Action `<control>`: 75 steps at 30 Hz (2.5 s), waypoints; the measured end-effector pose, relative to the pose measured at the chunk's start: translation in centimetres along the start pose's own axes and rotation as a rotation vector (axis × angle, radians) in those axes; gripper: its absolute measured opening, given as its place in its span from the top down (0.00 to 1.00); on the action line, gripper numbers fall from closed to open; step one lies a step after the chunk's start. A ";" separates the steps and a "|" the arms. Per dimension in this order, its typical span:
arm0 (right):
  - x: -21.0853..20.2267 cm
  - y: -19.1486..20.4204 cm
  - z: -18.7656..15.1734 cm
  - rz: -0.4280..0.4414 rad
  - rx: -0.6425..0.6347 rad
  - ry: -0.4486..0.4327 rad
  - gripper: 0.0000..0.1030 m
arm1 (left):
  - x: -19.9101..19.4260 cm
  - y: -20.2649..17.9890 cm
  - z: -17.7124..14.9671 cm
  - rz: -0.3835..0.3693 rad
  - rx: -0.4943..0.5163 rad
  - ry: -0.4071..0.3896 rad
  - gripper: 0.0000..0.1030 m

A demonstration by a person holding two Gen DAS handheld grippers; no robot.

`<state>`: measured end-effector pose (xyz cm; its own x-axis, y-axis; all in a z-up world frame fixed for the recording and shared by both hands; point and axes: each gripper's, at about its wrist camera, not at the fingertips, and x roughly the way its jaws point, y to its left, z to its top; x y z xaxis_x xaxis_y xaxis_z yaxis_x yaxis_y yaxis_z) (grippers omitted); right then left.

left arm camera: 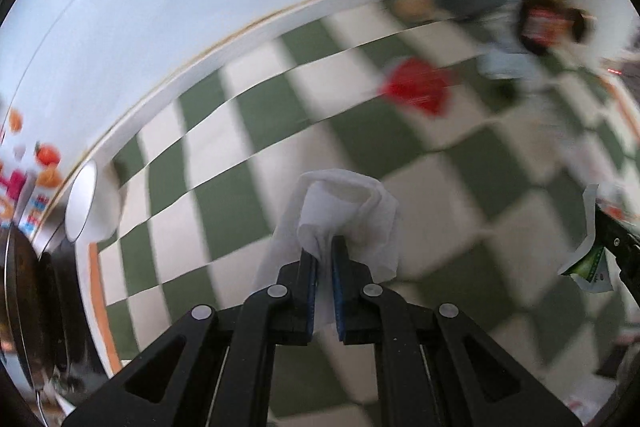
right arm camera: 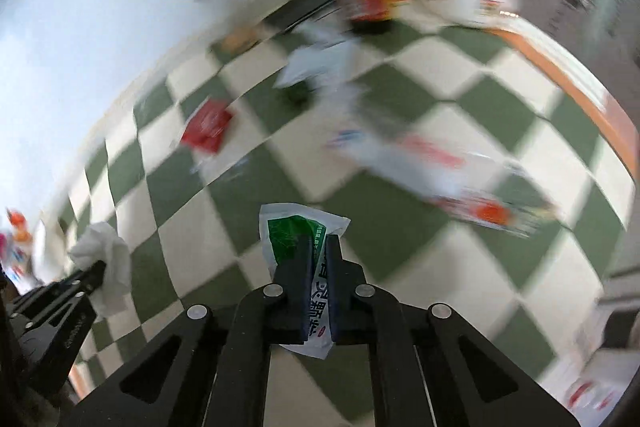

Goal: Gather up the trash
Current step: 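Carry the tissue and sachet to the white bin and open both tools, then swing both open tools back toward the counter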

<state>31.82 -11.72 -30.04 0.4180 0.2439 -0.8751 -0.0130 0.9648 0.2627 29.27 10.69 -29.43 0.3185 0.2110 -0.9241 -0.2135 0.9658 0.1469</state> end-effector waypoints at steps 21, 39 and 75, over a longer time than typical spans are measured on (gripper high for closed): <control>-6.9 -52.1 -37.0 -0.207 1.032 -0.022 0.94 | -2.5 -53.1 -21.7 -0.639 0.827 0.410 0.95; 22.7 -64.5 -48.8 -0.102 1.004 0.149 0.83 | 28.0 -68.5 -41.4 -0.438 0.971 0.572 0.37; -21.1 -46.0 -38.4 -0.527 0.801 0.016 0.00 | -12.7 -49.5 -31.0 -0.442 0.957 0.008 0.05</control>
<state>-11.34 -57.46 -39.26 0.1804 -0.1950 -0.9641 0.8008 0.5982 0.0289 7.16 -44.46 -35.87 0.1834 -0.1861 -0.9653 0.7393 0.6733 0.0107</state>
